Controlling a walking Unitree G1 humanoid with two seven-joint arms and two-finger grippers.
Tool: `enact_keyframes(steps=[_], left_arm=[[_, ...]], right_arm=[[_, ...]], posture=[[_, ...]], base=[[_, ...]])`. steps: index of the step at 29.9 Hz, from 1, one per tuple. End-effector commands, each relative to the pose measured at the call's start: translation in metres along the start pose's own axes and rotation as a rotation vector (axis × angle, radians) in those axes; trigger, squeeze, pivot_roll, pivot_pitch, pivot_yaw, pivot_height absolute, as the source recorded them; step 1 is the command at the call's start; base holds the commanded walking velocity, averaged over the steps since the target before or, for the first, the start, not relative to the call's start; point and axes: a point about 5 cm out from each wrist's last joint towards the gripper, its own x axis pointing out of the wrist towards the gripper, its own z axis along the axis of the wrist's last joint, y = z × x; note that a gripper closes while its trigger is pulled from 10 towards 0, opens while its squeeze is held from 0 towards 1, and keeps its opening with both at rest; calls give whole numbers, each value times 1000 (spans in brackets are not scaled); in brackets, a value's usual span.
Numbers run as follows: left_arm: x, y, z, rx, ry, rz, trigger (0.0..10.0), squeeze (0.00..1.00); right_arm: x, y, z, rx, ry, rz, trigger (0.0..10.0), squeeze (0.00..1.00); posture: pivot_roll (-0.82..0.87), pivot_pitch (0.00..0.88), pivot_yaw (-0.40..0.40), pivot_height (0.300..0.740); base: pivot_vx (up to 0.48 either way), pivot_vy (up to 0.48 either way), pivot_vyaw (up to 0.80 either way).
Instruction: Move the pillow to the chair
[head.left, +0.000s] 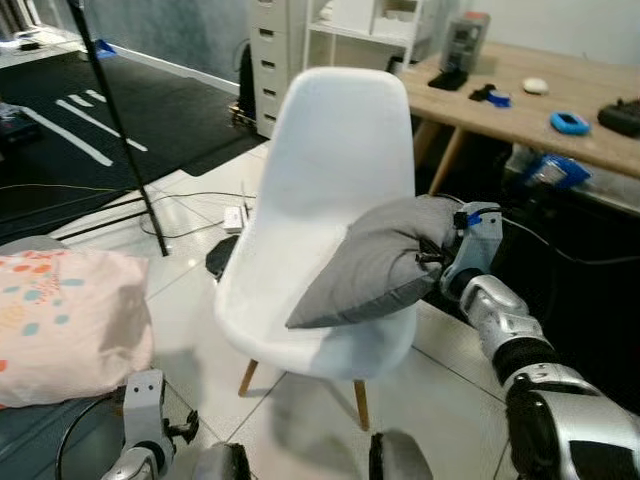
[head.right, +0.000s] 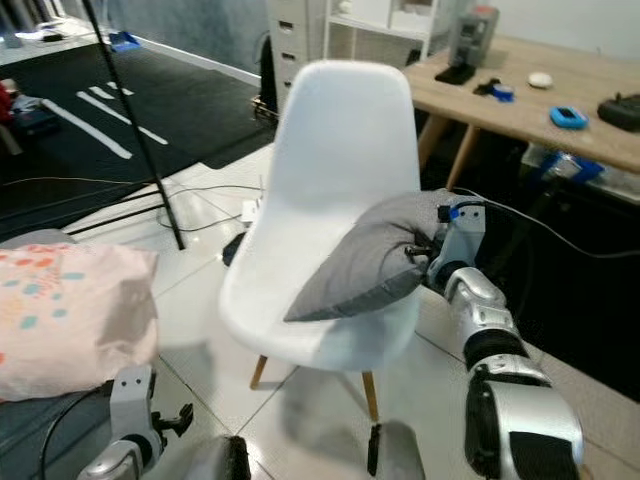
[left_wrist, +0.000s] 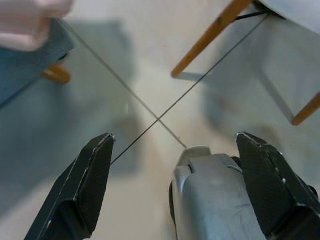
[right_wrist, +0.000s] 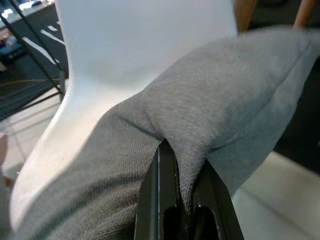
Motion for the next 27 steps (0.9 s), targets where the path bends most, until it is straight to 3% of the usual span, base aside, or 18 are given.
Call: enact_keyframes(steps=[1, 4, 7, 9, 11, 13, 14, 18, 22, 24, 27], left_arm=[[-2, 3, -4, 1, 13, 7, 10000, 0], [-2, 3, -4, 1, 13, 7, 10000, 0], [-2, 3, -4, -2, 11, 7, 10000, 0], [-2, 3, -4, -3, 11, 6, 10000, 0], [-2, 3, -5, 0, 13, 4, 10000, 0], [-2, 3, -6, 1, 14, 3, 10000, 0], [-3, 4, -7, 0, 14, 4, 10000, 0], [-4, 4, -8, 0, 14, 4, 10000, 0], [-4, 4, -9, 2, 16, 3, 10000, 0], [-4, 4, -9, 2, 16, 3, 10000, 0], [-5, 5, -10, 8, 19, -1, 10000, 0]], right_arm=[[0, -5, 5, 46, -35, -42, 10000, 0], [0, -4, 5, 47, -35, -47, 10000, 0], [1, -4, 4, -12, -28, -79, 10000, 0], [1, -3, -2, 11, 15, -93, 10000, 0], [1, 1, -16, 110, 93, -80, 10000, 0], [1, 4, -23, 141, 131, -68, 10000, 0], [0, 11, -35, 226, 185, -56, 10000, 0], [0, 15, -41, 267, 203, -59, 10000, 0], [3, 22, -38, 368, 156, -41, 10000, 0], [3, 22, -38, 368, 156, -41, 10000, 0], [11, 31, -12, 462, 13, 72, 10000, 0]], posture=[[-86, 127, 4, 548], [-86, 127, 4, 543], [-77, 138, 8, 538], [-76, 124, 11, 538], [-72, 125, 10, 538], [-72, 125, 10, 538], [-65, 118, 10, 538], [-57, 118, 18, 538], [-48, 128, 23, 523], [-48, 128, 23, 523], [-43, 137, 31, 503]], base=[[0, 0, 0], [0, 0, 0], [0, 0, 0], [0, 0, 0], [0, 0, 0], [0, 0, 0], [0, 0, 0], [0, 0, 0], [0, 0, 0], [0, 0, 0], [0, 0, 0]])
